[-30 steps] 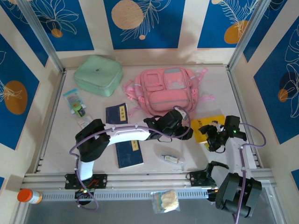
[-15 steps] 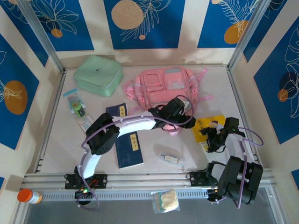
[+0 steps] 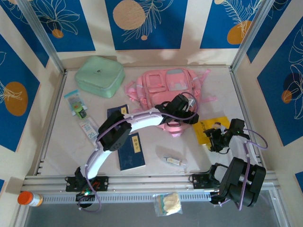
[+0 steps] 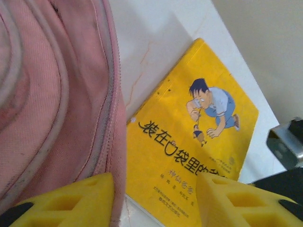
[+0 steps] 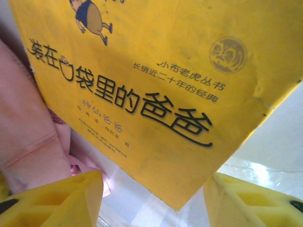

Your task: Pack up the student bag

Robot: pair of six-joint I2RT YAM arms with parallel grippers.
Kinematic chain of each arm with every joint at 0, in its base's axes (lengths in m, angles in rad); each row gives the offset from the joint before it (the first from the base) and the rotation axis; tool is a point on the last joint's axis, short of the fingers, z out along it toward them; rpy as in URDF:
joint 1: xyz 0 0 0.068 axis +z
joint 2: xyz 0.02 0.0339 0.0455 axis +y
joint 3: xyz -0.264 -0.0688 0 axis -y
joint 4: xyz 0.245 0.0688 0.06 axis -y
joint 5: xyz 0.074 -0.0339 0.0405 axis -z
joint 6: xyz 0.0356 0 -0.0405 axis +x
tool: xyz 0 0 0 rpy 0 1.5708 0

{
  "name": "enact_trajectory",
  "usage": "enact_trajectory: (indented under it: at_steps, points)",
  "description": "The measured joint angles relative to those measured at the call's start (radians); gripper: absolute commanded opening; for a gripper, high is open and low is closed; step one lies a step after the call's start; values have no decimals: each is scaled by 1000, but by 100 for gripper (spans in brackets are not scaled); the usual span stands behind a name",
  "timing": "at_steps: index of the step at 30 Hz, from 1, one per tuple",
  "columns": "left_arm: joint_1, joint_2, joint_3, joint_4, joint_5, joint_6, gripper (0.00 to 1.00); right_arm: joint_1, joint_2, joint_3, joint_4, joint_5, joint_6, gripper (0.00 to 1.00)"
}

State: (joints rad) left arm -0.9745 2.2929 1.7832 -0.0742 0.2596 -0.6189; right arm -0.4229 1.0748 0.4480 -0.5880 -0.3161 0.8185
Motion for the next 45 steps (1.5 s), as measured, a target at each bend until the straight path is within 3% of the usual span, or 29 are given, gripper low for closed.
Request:
enact_trajectory:
  at_steps: [13, 28, 33, 37, 45]
  points:
    - [-16, 10, 3, 7, -19, -1, 48, -66, 9, 7, -29, -10, -35, 57]
    - [-147, -32, 33, -92, -235, -3, 56, -102, 53, 43, -59, 21, -61, 58]
    - [-163, -65, 32, -78, -212, -10, 52, -121, 53, 49, -64, 25, -68, 58]
    - [-170, -50, 57, -58, -156, -38, 43, -145, 56, 57, -66, 29, -75, 56]
    - [-154, 98, 150, 13, -74, -71, 37, -182, 90, 69, -67, 43, -91, 54]
